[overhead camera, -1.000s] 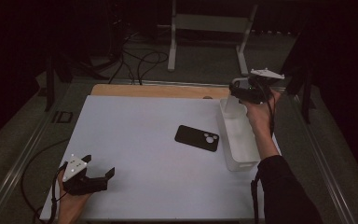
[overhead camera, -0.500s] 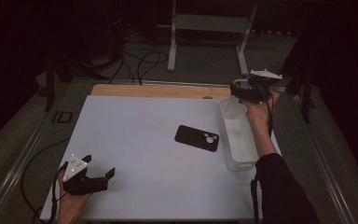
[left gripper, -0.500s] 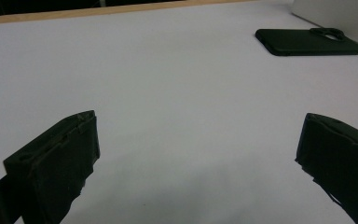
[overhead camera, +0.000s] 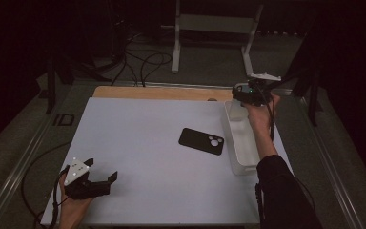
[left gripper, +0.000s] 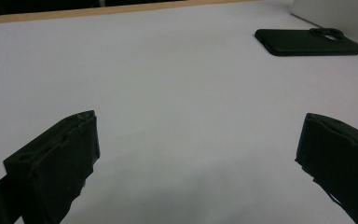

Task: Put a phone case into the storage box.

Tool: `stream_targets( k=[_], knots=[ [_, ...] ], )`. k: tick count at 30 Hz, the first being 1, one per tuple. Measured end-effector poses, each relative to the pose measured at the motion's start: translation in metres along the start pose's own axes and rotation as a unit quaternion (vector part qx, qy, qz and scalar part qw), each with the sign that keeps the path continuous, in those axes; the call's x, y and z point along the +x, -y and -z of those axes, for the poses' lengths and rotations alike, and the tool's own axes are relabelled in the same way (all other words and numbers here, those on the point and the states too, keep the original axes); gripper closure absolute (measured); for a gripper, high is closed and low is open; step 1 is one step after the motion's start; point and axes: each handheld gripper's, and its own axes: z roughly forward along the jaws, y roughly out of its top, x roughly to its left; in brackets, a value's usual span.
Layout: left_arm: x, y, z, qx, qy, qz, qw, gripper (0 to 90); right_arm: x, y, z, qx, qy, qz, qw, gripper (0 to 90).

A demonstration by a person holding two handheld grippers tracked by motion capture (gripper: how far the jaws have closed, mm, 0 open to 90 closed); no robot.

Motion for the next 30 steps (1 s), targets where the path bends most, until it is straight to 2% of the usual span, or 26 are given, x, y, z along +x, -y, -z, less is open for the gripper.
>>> stream_targets(
  k=[16,30],
  knots=[
    [0.000,0.000,0.000,0.000,0.001,0.000,1.0000,0.0,0.003,0.006,-0.017,0.019,0.016,0.002,0.9997,16.6],
    [0.000,0.000,0.001,-0.001,0.001,0.000,1.0000,0.0,0.008,0.013,-0.030,0.040,0.016,-0.006,0.9991,16.5]
  ],
)
